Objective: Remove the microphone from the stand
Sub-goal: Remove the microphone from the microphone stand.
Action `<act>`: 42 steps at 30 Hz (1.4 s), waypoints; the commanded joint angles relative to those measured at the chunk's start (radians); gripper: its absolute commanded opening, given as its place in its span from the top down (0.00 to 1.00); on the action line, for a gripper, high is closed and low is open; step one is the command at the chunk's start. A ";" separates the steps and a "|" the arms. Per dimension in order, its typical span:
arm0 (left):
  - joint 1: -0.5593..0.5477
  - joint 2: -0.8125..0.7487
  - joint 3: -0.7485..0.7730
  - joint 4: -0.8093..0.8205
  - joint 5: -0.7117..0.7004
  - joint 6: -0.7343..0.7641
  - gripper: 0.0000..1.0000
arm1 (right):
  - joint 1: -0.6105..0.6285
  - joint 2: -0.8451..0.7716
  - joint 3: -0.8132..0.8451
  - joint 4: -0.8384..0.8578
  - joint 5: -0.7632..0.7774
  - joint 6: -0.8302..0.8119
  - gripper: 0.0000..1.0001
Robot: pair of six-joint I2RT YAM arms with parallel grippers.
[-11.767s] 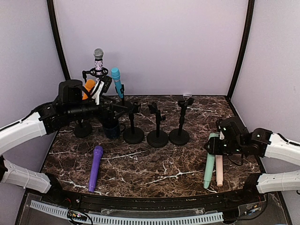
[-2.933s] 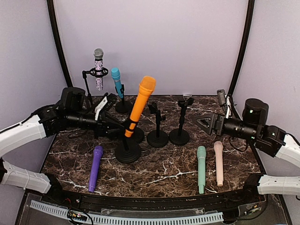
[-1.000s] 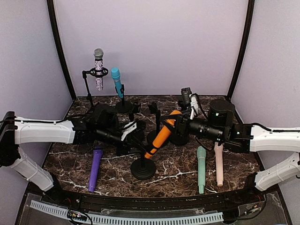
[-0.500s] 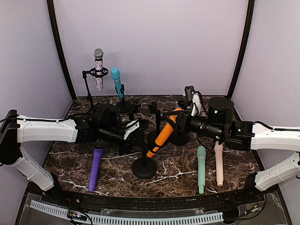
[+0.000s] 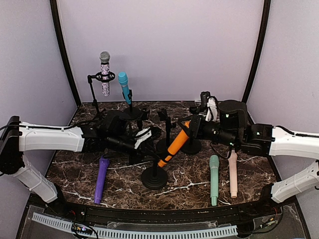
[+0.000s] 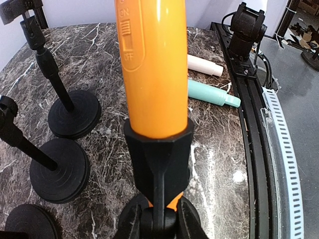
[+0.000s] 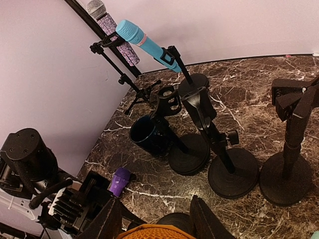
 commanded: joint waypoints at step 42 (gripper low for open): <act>-0.086 0.080 0.034 -0.095 -0.106 0.071 1.00 | -0.048 -0.070 0.030 -0.089 0.002 0.043 1.00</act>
